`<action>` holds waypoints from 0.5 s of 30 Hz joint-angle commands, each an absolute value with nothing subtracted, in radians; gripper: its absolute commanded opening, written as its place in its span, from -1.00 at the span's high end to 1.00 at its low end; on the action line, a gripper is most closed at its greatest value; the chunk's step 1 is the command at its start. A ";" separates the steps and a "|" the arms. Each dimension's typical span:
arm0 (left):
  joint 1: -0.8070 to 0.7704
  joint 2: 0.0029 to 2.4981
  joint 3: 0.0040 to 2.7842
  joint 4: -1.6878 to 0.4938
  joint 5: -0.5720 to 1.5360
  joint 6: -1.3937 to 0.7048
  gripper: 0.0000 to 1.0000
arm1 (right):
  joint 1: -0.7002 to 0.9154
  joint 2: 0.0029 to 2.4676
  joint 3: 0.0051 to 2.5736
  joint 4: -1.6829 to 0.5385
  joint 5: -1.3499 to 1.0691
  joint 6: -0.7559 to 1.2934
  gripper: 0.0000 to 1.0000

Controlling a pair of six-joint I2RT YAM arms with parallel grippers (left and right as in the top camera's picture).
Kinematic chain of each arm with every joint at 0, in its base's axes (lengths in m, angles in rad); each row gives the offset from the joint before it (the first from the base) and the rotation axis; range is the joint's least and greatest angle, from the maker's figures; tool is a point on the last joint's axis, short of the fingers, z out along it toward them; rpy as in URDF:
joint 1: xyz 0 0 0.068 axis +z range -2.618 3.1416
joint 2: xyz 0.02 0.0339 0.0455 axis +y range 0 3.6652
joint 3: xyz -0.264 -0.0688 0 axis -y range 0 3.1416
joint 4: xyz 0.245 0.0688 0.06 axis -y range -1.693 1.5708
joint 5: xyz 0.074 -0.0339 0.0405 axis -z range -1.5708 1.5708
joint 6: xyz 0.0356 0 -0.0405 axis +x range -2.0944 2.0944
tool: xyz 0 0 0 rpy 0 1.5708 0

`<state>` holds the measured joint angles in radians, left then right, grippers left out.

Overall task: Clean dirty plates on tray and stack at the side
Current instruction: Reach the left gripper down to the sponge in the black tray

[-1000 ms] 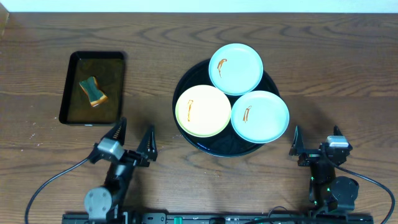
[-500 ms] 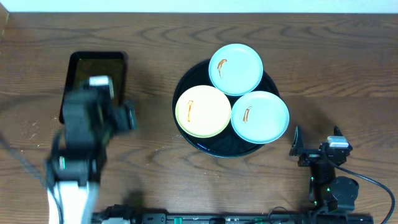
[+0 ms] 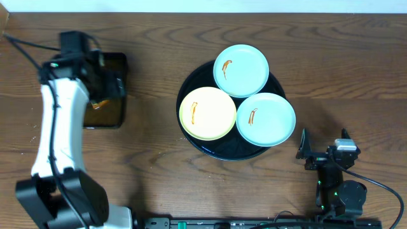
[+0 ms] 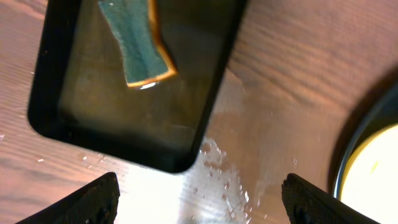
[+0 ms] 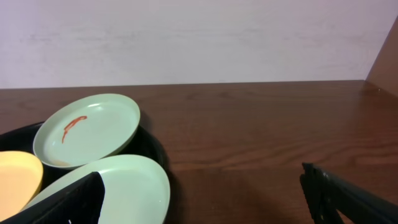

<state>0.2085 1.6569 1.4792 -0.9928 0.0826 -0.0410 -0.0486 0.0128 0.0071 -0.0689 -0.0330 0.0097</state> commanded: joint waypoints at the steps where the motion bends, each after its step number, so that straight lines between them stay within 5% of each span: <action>1: 0.286 1.732 1.513 -0.947 0.243 -0.057 -0.68 | -0.064 0.009 0.006 -0.072 -0.034 -0.001 -0.99; 8: 0.327 1.855 1.509 -0.742 0.226 -0.058 -0.69 | -0.064 0.009 0.006 -0.072 -0.034 -0.001 -0.99; 15: 0.329 2.014 1.509 -0.669 -0.050 -0.228 -0.66 | -0.064 0.009 0.006 -0.072 -0.034 -0.001 -0.99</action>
<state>0.3241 1.9549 1.4910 -0.6842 0.0776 -0.1387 -0.0486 0.0128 0.0071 -0.0689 -0.0326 0.0097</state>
